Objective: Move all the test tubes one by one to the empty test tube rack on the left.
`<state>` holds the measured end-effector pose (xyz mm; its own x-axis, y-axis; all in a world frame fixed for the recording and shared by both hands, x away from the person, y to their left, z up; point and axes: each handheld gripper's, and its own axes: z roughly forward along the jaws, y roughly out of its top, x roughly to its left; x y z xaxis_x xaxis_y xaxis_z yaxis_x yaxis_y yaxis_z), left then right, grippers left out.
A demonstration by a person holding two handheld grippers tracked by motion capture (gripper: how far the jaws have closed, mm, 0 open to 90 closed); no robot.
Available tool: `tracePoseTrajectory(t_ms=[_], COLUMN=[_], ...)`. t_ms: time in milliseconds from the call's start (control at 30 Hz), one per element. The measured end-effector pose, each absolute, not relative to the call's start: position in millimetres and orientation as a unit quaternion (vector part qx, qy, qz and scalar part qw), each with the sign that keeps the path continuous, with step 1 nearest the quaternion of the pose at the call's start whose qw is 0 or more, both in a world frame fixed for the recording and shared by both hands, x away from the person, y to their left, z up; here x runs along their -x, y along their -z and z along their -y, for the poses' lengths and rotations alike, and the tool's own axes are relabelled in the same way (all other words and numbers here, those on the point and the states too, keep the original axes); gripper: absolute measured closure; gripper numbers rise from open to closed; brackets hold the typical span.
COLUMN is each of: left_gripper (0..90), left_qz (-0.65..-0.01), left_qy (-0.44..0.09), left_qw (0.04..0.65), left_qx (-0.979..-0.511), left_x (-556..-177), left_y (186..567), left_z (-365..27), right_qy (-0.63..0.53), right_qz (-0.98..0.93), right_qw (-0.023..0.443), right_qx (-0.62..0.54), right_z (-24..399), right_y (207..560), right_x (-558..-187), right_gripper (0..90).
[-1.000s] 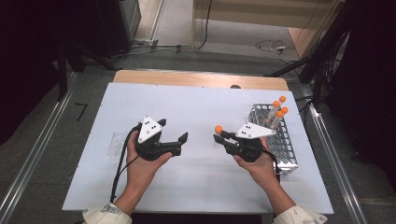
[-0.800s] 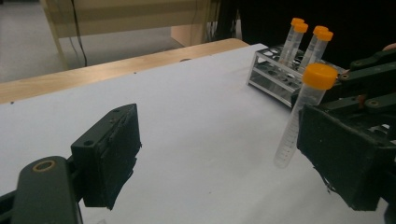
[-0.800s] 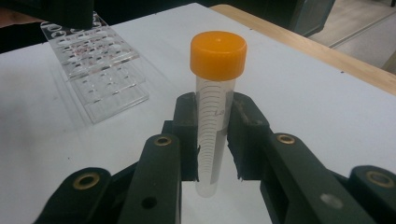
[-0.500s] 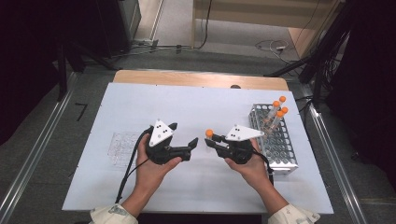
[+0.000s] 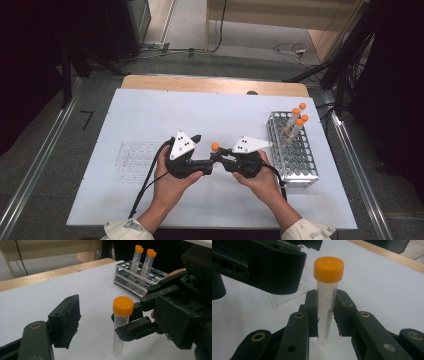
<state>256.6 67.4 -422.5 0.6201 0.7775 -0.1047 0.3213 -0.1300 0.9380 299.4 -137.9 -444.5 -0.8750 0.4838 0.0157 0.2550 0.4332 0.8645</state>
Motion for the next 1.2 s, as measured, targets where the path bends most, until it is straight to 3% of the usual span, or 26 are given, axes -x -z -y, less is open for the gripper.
tracePoseTrajectory(t_ms=[67,100,133,467,900,1200], left_gripper=[30.1,41.2,44.6,58.1,70.1,71.5], left_qz=[-0.378,-0.376,-0.374,-0.357,-0.355,-0.354], left_qy=[-0.215,-0.212,-0.209,-0.208,-0.220,-0.219], left_qw=[0.540,0.543,0.546,0.548,0.542,0.546], left_qx=[-0.721,-0.720,-0.720,-0.727,-0.729,-0.727], left_x=[-256.2,-256.0,-256.0,-255.4,-255.1,-254.8], left_y=[422.3,421.9,421.6,424.4,427.4,426.1], left_z=[-68.0,-68.5,-68.9,-65.1,-64.3,-65.6], right_qy=[-0.486,-0.487,-0.488,-0.495,-0.500,-0.502], right_qz=[-0.838,-0.838,-0.837,-0.836,-0.835,-0.834], right_qw=[0.116,0.113,0.111,0.102,0.093,0.091], right_qx=[-0.220,-0.219,-0.220,-0.216,-0.209,-0.210], right_z=[136.6,135.6,135.3,133.0,131.8,131.8], right_y=[444.8,444.9,444.9,444.0,442.7,442.2], right_x=[-299.4,-299.0,-298.8,-297.6,-295.5,-294.9], right_gripper=[72.1,72.1,72.1,72.1,72.1,68.8])
